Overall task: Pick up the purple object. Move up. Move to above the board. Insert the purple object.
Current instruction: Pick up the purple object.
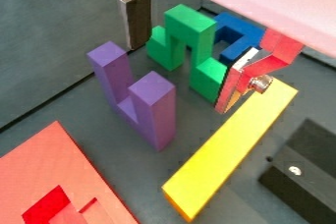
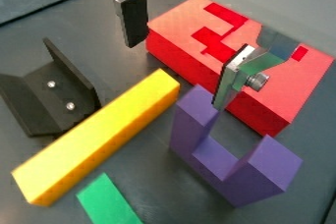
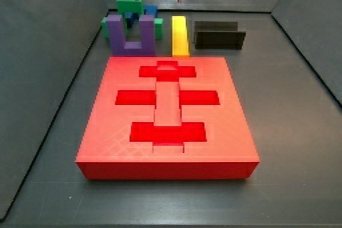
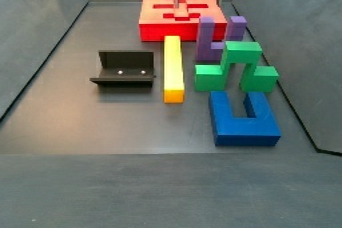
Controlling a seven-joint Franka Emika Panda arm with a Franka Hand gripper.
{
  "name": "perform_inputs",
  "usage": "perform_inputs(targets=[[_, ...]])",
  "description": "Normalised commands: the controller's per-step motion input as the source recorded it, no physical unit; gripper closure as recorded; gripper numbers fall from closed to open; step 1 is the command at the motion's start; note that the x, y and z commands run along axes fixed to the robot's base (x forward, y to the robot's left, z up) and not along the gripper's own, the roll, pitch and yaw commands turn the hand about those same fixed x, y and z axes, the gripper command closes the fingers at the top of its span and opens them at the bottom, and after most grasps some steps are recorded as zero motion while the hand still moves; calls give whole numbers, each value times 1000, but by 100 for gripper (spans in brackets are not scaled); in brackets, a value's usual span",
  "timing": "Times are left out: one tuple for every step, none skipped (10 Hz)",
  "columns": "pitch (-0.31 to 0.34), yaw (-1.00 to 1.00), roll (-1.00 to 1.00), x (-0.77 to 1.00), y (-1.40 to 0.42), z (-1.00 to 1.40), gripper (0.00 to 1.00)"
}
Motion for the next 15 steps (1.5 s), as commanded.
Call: perform_inputs(targets=[[-23,34,0,-86,-274,-340,0],[0,14,121,-3,-331,-451,0],[36,3,247,0,-340,-491,0],[44,0,181,0,-123,-429,0],[41,49,126,-49,14,-237,0],[3,0,63,-183,103,-17,0],[0,0,56,-300,111,0,0],[0,0,80,-274,94,-71,0],[23,71,151,-160,91,-229,0],[59,63,210,-106,103,-303,0],[94,91,264,-49,46,-303,0],[123,126,309,0,0,-249,0],[117,114,303,0,-6,-171,0],[77,0,140,0,-23,-54,0],[0,0,0,0,0,-17,0]])
